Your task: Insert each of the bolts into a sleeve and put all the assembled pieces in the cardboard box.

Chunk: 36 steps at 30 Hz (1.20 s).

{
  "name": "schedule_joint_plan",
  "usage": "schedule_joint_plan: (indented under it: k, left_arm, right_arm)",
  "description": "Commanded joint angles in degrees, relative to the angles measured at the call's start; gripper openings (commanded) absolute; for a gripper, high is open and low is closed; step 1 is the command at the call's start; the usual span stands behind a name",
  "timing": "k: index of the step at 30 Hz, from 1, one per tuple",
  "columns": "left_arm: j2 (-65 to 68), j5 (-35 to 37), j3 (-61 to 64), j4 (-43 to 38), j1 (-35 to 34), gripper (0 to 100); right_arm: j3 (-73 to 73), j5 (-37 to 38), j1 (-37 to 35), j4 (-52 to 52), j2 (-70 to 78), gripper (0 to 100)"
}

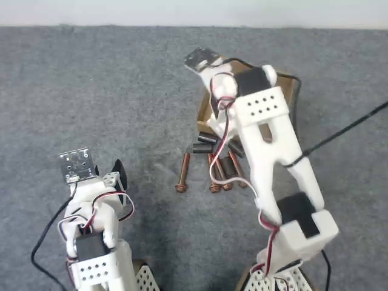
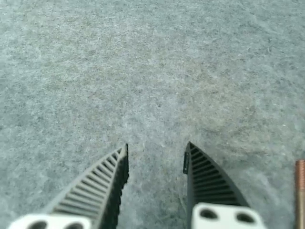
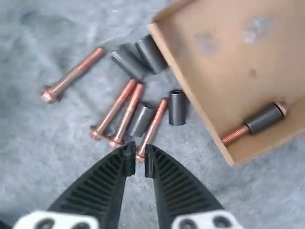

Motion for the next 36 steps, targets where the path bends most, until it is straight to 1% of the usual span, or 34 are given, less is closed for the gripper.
schedule_joint_plan:
  k: [1,8,12,15,17,20,24,26,30,34,36]
  left_arm:
    - [-1.32,-0.7,-0.4,0.18,-0.26,18]
    - [-1.32,-0.79,-0.4,0.18,-0.26,18]
    - [-1.32,-0.79,-0.4,0.18,-0.26,18]
    - [-1.32,-0.88,-0.4,0.18,-0.26,18]
    - [-1.32,-0.88,-0.4,0.18,-0.26,18]
    - [-1.32,-0.88,-0.4,0.18,-0.26,18]
    - [-1.32,-0.88,-0.4,0.18,-0.26,18]
    - [-1.32,-0.88,-0.4,0.18,-0.26,18]
    - [-1.32,-0.97,-0.4,0.18,-0.26,18]
    - [-1.32,-0.97,-0.4,0.18,-0.26,18]
    - [-1.32,-0.97,-0.4,0.18,-0.26,18]
  right_arm:
    - [7.56,3.96,-3.38,-4.88,-7.16,2.0]
    - [24.97,4.48,-5.93,-20.26,-16.13,2.0]
    - [30.07,10.99,-8.75,-23.52,-19.38,2.0]
    - [32.09,15.82,-10.95,-23.78,-19.47,2.0]
    - [33.41,20.84,-12.44,-23.16,-19.47,2.0]
    - [35.16,28.4,-13.32,-22.37,-19.47,2.0]
    - [36.31,34.37,-13.05,-22.37,-17.19,2.3]
    - [36.22,35.96,-12.97,-22.37,-14.99,5.4]
    - [34.55,36.4,-12.97,-22.81,-10.07,13.0]
    - [29.63,36.48,-12.18,-22.73,-5.32,11.5]
    - [26.81,37.89,-11.56,-22.55,-3.12,11.6]
